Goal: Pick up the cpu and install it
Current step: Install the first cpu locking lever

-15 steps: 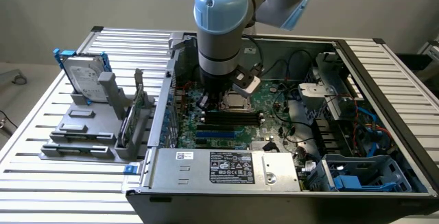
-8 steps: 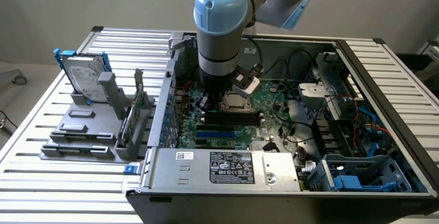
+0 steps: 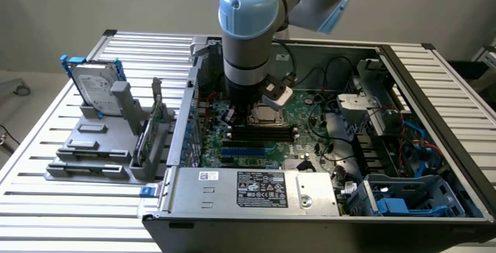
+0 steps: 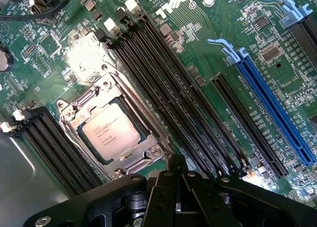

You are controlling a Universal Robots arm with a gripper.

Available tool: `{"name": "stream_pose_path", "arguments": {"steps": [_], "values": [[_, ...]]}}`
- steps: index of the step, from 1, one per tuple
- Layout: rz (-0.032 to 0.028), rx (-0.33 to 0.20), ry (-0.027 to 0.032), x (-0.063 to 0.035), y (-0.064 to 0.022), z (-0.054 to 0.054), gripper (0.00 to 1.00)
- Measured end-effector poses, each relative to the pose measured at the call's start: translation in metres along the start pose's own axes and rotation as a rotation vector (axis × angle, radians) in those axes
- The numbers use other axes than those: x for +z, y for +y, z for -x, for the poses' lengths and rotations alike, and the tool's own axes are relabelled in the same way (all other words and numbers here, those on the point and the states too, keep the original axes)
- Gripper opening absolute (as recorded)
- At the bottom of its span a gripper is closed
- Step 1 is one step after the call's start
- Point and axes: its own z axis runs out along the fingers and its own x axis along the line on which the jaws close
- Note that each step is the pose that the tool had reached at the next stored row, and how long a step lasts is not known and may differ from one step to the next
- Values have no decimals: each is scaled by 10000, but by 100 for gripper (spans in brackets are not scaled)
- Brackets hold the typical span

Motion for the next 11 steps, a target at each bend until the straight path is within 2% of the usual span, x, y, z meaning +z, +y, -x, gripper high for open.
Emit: {"name": "stream_pose_path", "arguments": {"steps": [5, 8, 11], "values": [[70, -4, -100, 2, -7, 0, 11], [80, -4, -114, -3, -13, -4, 11], [80, -4, -110, -85, -26, -21, 11]]}}
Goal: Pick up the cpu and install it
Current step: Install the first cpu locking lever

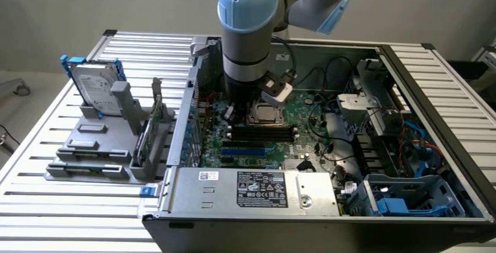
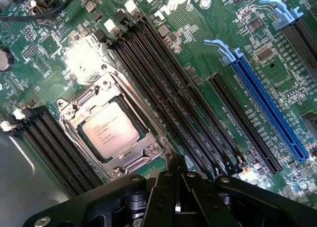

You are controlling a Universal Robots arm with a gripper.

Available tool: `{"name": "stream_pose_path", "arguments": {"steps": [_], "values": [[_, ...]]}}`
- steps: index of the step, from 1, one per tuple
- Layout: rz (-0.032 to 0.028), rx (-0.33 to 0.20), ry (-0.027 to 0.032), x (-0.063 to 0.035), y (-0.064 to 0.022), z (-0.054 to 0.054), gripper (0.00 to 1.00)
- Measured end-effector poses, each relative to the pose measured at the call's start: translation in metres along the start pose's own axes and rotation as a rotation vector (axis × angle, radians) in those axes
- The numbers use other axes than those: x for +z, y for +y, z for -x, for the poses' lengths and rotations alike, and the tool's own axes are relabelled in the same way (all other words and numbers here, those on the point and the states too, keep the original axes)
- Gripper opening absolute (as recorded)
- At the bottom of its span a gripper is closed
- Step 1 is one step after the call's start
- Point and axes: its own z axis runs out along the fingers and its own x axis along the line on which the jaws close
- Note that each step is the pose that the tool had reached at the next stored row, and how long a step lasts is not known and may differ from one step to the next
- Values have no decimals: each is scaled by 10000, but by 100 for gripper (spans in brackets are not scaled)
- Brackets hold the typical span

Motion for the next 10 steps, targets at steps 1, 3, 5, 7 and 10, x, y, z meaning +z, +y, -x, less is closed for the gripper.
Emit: {"name": "stream_pose_path", "arguments": {"steps": [1, 3, 5, 7, 10], "values": [[0, 0, 1, -25, -4, -6, 11], [0, 2, -1, -79, -15, -22, 11], [0, 0, -2, -141, -31, -48, 11], [-6, 1, -5, -212, -56, -85, 11], [-25, -21, -25, -331, -103, -155, 11]]}}
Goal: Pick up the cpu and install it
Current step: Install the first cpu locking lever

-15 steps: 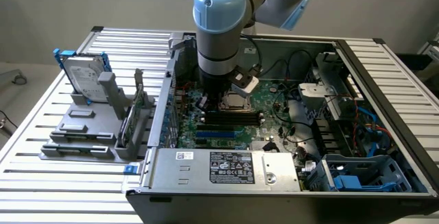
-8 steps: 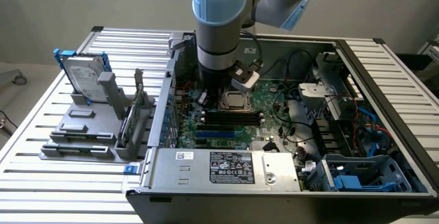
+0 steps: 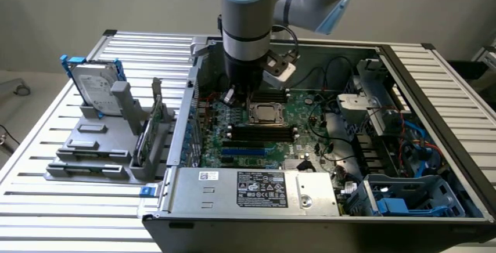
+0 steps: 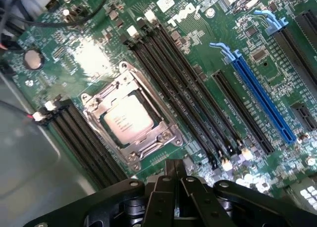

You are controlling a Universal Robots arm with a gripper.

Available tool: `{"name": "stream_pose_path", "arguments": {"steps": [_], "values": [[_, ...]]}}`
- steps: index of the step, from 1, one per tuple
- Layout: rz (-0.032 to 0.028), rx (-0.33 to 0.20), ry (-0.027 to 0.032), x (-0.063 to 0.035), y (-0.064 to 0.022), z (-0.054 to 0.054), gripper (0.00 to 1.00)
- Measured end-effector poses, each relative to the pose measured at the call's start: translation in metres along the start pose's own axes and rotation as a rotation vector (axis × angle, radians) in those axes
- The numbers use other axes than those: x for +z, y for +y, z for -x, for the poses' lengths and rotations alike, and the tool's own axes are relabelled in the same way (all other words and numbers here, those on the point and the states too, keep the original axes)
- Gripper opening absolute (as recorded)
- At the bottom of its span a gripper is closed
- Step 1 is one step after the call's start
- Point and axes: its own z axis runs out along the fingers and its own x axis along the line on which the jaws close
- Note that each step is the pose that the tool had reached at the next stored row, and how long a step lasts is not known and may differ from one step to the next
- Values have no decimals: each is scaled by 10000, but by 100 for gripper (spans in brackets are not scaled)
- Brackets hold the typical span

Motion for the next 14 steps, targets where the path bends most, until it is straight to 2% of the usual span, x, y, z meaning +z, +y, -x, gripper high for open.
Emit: {"name": "stream_pose_path", "arguments": {"steps": [4, 7, 10, 14], "values": [[-42, -146, -63, -124, -53, -79, 11], [-49, -357, -140, -186, -80, -114, 11], [-40, -626, -243, -223, -97, -131, 11], [6, -1025, -440, -250, -115, -140, 11]]}}
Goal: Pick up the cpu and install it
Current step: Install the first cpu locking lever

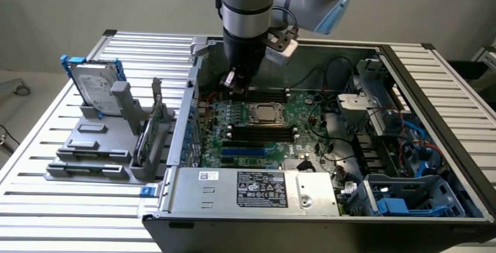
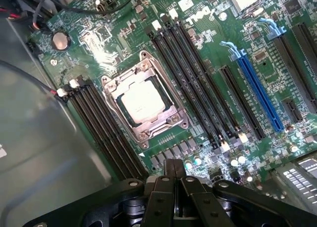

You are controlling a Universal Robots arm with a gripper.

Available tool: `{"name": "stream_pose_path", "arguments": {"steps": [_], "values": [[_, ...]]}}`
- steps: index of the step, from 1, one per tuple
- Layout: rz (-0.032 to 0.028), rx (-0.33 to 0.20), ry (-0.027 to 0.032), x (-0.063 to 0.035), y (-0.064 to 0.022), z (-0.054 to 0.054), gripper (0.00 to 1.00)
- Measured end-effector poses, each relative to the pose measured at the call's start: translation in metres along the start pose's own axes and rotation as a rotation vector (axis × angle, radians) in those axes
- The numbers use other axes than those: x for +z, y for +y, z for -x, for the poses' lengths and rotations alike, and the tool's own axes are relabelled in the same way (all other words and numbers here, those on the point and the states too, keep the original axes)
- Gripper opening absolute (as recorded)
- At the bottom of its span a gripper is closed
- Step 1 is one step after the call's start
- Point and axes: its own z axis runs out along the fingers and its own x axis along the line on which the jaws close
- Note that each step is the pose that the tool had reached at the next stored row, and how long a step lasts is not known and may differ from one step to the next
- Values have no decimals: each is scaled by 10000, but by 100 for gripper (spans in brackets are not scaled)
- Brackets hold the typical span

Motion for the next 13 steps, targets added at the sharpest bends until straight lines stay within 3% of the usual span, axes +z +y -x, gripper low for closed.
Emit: {"name": "stream_pose_path", "arguments": {"steps": [5, 9, 13], "values": [[24, -512, -191, -6, -5, -5, 11], [36, -921, -246, -4, -11, -14, 11], [84, -1337, -287, 8, -21, -32, 11]]}}
